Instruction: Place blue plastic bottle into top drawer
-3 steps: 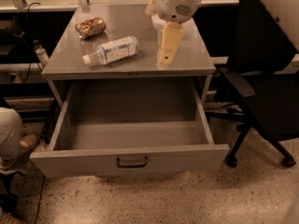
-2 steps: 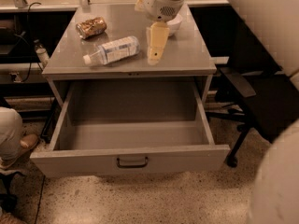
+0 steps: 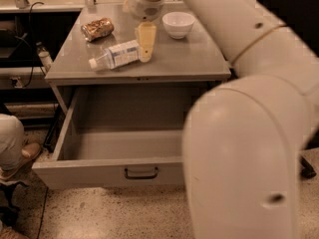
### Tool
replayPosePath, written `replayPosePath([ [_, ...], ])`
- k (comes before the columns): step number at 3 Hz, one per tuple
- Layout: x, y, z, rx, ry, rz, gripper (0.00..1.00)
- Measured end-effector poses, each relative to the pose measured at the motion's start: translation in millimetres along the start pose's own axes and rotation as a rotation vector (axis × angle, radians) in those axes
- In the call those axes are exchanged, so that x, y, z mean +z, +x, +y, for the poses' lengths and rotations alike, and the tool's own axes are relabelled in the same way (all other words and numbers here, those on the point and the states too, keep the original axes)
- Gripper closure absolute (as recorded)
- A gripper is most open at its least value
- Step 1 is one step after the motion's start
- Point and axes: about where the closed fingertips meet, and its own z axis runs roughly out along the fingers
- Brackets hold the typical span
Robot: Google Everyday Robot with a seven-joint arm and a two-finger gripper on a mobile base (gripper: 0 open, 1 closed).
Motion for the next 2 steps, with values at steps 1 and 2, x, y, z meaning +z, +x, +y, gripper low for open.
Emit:
replayPosePath([
  [1, 35.2, -12.6, -11.6, -0.046, -0.064, 0.018, 0.00],
  [2, 67.0, -21.7, -12.6, -0.074, -0.136, 0.036, 0.00],
])
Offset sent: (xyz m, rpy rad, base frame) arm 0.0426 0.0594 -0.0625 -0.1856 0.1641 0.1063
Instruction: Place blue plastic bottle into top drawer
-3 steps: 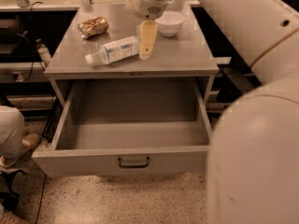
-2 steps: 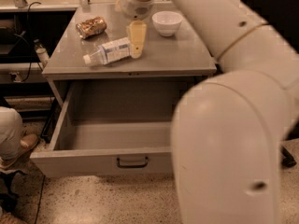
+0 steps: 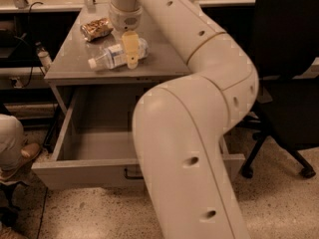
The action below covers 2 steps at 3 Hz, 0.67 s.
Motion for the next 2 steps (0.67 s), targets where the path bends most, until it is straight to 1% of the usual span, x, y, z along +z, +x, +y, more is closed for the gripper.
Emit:
replayPosePath([
  [1, 30.1, -9.6, -3.7, -0.020, -0.062, -0.007, 0.02],
  [2, 51.4, -13.1, -5.1, -0.016, -0.094, -0.036, 0.33],
])
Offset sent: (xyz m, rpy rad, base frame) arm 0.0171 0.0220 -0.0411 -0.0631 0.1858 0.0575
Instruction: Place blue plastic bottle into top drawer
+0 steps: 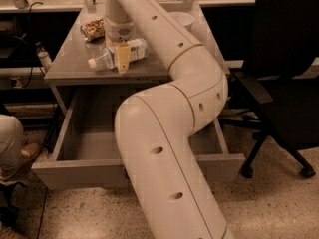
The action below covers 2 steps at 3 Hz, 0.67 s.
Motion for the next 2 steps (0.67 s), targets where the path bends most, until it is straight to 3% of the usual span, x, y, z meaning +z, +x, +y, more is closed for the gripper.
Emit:
replayPosePath([
  [1, 2.9, 6.9, -0.1, 0.023, -0.001, -0.012, 0.64],
  [2, -12.3, 17.3, 2.8, 0.046, 0.016, -0.002, 0.87],
])
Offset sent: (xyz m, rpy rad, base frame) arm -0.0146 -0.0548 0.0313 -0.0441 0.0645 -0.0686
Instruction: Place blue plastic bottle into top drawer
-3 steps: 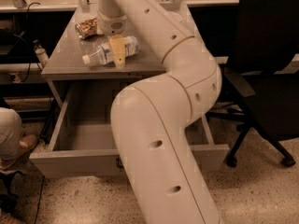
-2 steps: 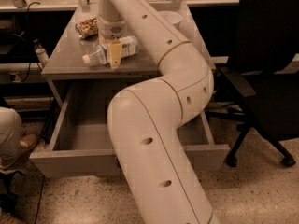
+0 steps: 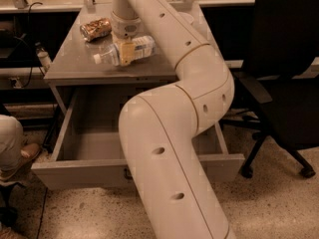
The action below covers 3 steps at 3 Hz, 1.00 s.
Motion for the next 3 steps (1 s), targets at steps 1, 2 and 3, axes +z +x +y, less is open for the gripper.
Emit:
replayPosePath([
  [1, -35.0, 24.1, 23.6, 0.090, 0.003, 0.003, 1.00],
  [2, -62.3, 33.5, 63.6, 0.177, -0.038, 0.000, 1.00],
  [3, -46.4, 20.6, 103.0, 0.239, -0.107, -0.015, 1.00],
])
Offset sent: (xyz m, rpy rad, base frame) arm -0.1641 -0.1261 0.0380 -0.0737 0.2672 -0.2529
